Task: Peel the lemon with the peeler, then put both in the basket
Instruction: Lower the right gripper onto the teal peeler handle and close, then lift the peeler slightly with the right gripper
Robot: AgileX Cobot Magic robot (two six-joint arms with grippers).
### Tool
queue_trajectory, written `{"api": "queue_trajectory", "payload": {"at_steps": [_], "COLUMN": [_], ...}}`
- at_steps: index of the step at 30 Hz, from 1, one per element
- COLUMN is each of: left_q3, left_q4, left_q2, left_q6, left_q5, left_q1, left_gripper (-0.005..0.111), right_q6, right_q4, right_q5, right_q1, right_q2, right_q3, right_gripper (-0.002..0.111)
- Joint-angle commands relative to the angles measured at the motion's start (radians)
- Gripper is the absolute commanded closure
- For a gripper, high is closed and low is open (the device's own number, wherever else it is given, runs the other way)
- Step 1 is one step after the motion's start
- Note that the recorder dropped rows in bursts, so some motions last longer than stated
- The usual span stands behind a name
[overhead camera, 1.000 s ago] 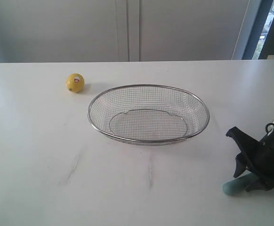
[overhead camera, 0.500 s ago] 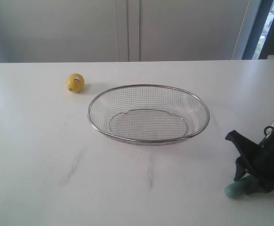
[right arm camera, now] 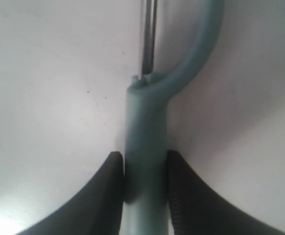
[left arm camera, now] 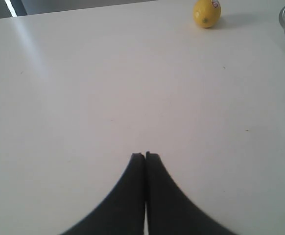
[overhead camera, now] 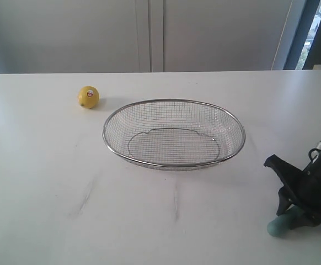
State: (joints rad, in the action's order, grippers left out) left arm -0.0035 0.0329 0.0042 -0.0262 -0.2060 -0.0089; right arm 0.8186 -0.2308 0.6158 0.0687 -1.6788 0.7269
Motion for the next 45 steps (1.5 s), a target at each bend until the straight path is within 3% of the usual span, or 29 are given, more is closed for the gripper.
{"api": "queue_trajectory", "payload": {"at_steps": [1, 16, 25, 35, 45], "left_q3": [0.003, 0.003, 0.003, 0.003, 0.003], "left_q4": [0.005, 0.005, 0.005, 0.005, 0.005], "left_q2": [-0.004, -0.004, -0.004, -0.004, -0.004], "left_q6": [0.000, 0.000, 0.000, 0.000, 0.000], "left_q5": [0.002, 0.002, 0.002, 0.002, 0.002], "left_q1": [-0.006, -0.006, -0.006, -0.006, -0.006], "left_gripper": [0.107, 0.107, 0.107, 0.107, 0.107], "right_q6": [-0.143, -0.847, -1.202, -1.279, -1.285], "right_q4": [0.027, 0.105, 0.047, -0.221, -0.221], "right_q5": [-0.003, -0.035, 0.091, 0.135, 0.105], "right_q1": [0.001, 0.001, 0.001, 0.001, 0.001], "right_q2": [0.015, 0.242, 0.340, 0.385, 0.384], "right_q3": [0.016, 0.078, 0.078, 0.078, 0.078], "right_gripper": [0.108, 0.108, 0.108, 0.108, 0.108]}}
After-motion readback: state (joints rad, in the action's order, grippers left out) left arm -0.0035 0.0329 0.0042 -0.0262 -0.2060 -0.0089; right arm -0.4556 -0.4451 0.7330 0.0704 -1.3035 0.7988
